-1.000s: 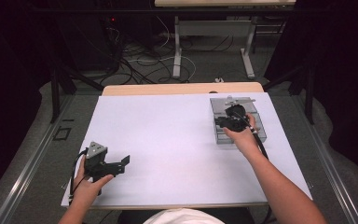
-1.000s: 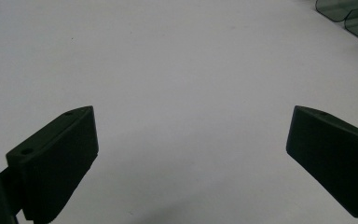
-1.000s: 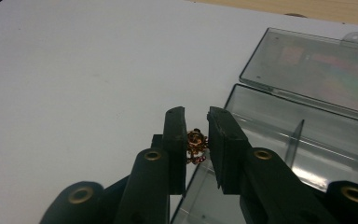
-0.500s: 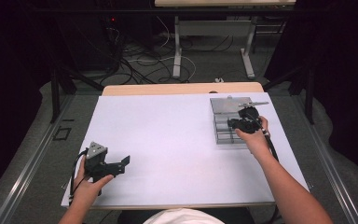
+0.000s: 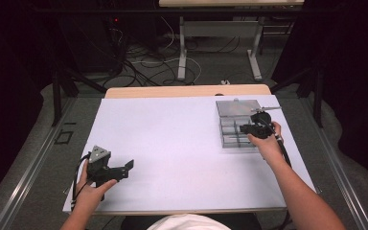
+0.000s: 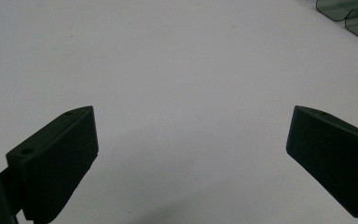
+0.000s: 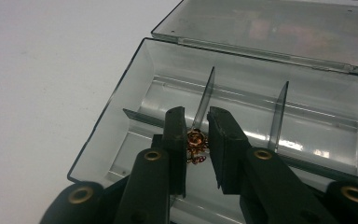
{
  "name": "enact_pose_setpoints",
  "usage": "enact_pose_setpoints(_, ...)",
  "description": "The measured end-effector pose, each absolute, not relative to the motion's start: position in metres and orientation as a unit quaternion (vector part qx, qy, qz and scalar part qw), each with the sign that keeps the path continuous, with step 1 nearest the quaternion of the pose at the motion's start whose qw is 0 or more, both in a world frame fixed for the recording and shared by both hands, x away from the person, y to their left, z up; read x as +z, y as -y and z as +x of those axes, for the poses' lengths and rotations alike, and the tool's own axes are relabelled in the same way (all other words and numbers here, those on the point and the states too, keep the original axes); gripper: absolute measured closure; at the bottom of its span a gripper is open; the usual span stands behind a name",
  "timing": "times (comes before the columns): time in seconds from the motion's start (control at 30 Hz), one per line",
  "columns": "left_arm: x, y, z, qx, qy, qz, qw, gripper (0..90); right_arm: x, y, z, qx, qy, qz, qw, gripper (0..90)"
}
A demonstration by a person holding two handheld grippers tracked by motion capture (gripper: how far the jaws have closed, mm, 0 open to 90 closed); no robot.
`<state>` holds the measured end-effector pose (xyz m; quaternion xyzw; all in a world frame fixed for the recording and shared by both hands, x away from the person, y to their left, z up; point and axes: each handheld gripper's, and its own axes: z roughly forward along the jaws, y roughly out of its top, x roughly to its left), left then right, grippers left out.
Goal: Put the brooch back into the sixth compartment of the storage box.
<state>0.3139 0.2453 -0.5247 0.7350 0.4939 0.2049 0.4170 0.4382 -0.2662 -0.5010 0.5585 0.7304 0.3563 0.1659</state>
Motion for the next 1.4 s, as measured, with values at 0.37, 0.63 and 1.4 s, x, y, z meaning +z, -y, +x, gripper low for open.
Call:
enact_pose_setpoints(0.37, -0.525, -0.245, 0.314, 0.203, -0.496, 0.733, 0.418, 2.3, -0.506, 0.271, 0.438, 0.347, -0.731, 0.565, 0.164, 77.4)
enact_pose_setpoints(0.63, -0.525, -0.245, 0.314, 0.203, -0.496, 0.734, 0.418, 2.3, -0.510, 0.275, 0.437, 0.340, -0.731, 0.569, 0.161, 77.4)
enact_pose_setpoints(1.4, -0.525, -0.244, 0.314, 0.205, -0.494, 0.734, 0.418, 2.3, -0.521, 0.278, 0.438, 0.318, -0.744, 0.567, 0.156, 77.4)
